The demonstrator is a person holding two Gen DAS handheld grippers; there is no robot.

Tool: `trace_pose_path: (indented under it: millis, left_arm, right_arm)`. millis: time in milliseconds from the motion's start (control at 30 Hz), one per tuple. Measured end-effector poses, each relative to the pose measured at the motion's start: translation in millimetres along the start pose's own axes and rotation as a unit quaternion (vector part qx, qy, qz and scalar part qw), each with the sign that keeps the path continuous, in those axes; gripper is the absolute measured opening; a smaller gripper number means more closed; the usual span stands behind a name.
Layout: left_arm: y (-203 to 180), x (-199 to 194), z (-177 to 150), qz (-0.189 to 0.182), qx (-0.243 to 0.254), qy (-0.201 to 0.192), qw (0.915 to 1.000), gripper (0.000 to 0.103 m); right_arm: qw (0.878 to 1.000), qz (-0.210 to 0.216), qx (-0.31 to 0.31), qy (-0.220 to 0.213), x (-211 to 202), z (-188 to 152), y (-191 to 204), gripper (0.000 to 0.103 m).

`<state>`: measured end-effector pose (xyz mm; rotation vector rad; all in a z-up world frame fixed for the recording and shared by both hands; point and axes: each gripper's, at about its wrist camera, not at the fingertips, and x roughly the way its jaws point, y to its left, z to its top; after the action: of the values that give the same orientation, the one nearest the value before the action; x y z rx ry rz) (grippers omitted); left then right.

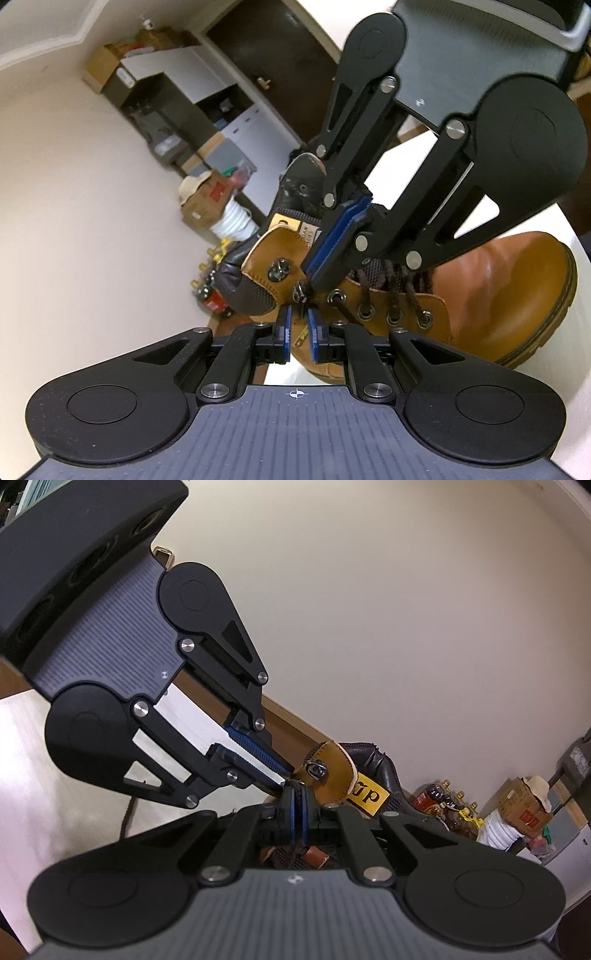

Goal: Lace up shoes with both hands

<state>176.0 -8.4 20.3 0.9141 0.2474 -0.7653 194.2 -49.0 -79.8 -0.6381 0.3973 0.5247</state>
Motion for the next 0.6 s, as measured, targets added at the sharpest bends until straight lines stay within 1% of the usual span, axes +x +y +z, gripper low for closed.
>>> trace_pose_path:
  millis: [33,67,100,200,333,367,400,433,500,533,600]
  left_arm:
    - [1,0,0,-0.003,0.001,0.001,1.0,0.011]
    - [2,-1,0,-0.009,0.001,0.003,1.0,0.005]
    - [4,-1,0,-0.016,-0.002,0.005,0.9999,0.003]
    - [9,-1,-1,-0.026,-0.016,0.007,0.9995,0.002]
    - [10,-7,-7,-0.013,-0.039,0.016,0.999,0.002]
    - [9,-8,-12,-0.006,-0.046,0.029,0.9985,0.002]
    - [9,-10,-17,-0.002,-0.054,0.039,0.9978,0.002]
    - [10,-10,-21,-0.001,-0.061,0.048,0.997,0.002]
    - [7,-14,-35,0.003,-0.082,0.078,0.9936,0.002]
    - [6,-16,-40,0.002,-0.088,0.087,0.9923,0.002]
    - [2,-17,-54,-0.005,-0.108,0.118,0.9871,0.002]
  right_arm:
    - [1.0,0.001,0.0,0.0,0,0,0,0.004]
    - [1.0,0.001,-0.001,0.0,0,0,-1,0.004]
    - [1.0,0.003,-0.002,-0.002,-1,0,-1,0.004]
    - [1.0,0.01,-0.008,-0.004,-1,0,-1,0.005]
    - [1.0,0.016,-0.005,-0.011,-5,-2,-3,0.007]
    - [1.0,0.021,0.001,-0.013,-9,-3,-4,0.008]
    - [1.0,0.022,0.002,-0.013,-10,-4,-5,0.014]
    - [1.0,0.02,0.004,-0.014,-16,-8,-7,0.017]
    - [1.0,0.015,0.009,-0.017,-22,-14,-10,0.018]
    - [1.0,0.011,0.016,-0.019,-26,-18,-13,0.018]
    - [0.999,0.004,0.039,-0.022,-35,-29,-24,0.018]
